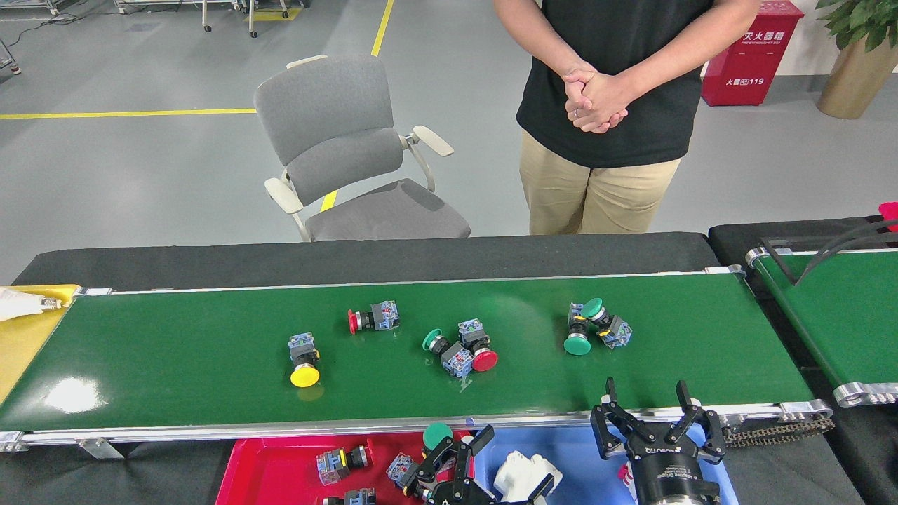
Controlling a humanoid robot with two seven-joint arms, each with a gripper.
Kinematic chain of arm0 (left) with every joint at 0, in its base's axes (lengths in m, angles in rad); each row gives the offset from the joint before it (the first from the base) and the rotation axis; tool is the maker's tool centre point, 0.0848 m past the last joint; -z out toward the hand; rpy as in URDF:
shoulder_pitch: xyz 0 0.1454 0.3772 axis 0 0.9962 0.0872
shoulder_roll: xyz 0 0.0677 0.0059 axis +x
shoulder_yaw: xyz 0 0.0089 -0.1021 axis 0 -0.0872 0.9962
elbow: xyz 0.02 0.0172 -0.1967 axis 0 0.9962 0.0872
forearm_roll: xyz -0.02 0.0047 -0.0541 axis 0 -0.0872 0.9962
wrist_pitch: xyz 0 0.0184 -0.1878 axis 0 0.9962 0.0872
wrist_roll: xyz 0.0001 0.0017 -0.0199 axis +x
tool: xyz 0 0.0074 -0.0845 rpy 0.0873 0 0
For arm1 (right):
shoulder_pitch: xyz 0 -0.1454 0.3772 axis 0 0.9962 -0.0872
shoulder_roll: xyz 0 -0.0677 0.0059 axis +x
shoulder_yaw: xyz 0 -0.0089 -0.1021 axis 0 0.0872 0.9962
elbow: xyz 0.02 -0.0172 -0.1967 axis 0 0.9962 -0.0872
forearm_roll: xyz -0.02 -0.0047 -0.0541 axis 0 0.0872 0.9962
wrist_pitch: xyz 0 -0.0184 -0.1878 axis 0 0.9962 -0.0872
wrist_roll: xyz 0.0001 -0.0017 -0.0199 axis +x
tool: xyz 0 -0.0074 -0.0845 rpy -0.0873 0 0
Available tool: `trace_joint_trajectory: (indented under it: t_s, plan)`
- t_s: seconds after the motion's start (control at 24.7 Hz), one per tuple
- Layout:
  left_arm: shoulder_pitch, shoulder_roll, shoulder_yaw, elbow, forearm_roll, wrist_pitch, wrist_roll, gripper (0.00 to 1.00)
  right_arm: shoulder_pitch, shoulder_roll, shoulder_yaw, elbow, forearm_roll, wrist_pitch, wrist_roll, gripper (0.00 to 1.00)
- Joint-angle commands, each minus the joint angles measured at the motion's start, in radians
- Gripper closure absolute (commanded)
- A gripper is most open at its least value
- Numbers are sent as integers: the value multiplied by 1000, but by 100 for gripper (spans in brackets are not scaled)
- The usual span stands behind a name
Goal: Pick switch part from conveyor to tray
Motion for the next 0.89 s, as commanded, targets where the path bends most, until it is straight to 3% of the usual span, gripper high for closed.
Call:
trace_joint_trajectory:
  t_s: [0.0, 0.08, 0.16, 0.24, 0.32, 0.53, 0.85]
  plan:
    - [11, 1, 37, -53, -2, 8, 7, 0, -5, -19, -6, -12, -44, -4, 2, 0]
    - [25, -2, 113, -74, -2, 99, 14, 0, -8, -19, 1, -12, -58, -17, 5, 0]
    - [17, 6, 226, -71, -10, 271, 14, 0, -22, -14, 9, -7, -58, -53, 20, 0]
    - [14, 15, 358, -66, -22, 329, 14, 0, -45, -8, 41, -4, -58, -107, 48, 0]
    - [17, 42, 496, -51, -25, 323, 12, 0, -82, 7, 95, 11, -58, -124, 91, 0]
    - [27, 125, 605, 4, -21, 226, 12, 0, -180, 56, 159, 109, -51, -122, 118, 0]
    - [-6, 161, 636, 44, 67, 24, -22, 0, -343, 119, 216, 286, -47, -118, 132, 0]
